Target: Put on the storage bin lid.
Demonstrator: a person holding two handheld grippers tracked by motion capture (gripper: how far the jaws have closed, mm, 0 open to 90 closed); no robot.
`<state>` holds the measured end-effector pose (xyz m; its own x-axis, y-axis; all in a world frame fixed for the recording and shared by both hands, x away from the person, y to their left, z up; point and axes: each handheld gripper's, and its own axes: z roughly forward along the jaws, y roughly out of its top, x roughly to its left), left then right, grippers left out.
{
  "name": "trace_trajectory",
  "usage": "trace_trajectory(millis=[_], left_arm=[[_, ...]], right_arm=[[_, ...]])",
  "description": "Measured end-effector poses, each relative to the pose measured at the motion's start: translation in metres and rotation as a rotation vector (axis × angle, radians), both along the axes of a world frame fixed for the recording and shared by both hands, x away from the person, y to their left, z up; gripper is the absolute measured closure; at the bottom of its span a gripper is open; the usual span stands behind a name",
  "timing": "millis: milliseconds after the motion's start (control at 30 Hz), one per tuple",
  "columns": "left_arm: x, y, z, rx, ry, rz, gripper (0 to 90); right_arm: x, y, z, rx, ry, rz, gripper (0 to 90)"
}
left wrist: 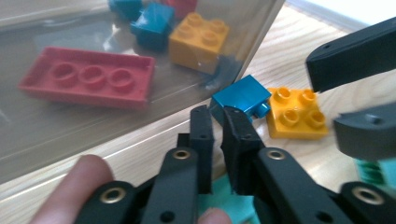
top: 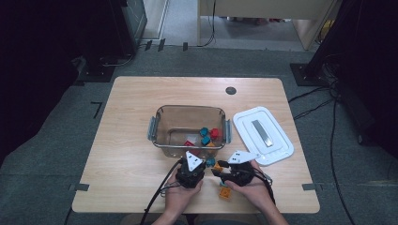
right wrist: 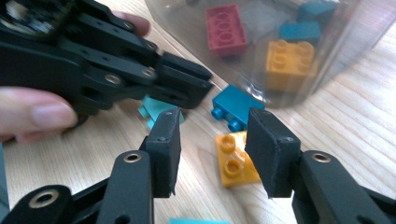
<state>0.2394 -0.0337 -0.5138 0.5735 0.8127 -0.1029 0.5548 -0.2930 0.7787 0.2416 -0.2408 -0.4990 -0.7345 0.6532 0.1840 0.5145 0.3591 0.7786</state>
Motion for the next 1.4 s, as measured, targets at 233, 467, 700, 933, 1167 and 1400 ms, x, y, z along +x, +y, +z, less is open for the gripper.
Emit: trace_trajectory(millis=[233, 467, 700, 933, 1167, 1400], left_arm=[[-0.013, 0.055, 0.004, -0.033, -0.002, 0.027, 58.6], [-0.014, 0.108, 0.007, 0.010, 0.008, 0.101, 41.4], [-0.011, 0.162, 0.006, 0.036, 0.011, 0.171, 39.0], [-0.004, 0.205, -0.001, 0.068, 0.026, 0.251, 38.4], [0.000, 0.221, -0.003, 0.068, 0.007, 0.273, 36.9], [0.001, 0.221, -0.003, 0.065, 0.006, 0.271, 35.2]], right_arm=[[0.001, 0.023, 0.001, -0.012, -0.005, 0.070, 57.9], [0.001, 0.055, 0.000, -0.061, -0.039, 0.149, 53.9], [0.003, 0.069, -0.007, -0.146, -0.041, 0.186, 66.3], [0.006, 0.047, -0.006, -0.182, -0.063, 0.148, 70.5], [0.006, 0.015, -0.004, -0.175, -0.066, 0.081, 69.2], [0.005, 0.045, 0.000, -0.162, -0.129, 0.189, 64.0]])
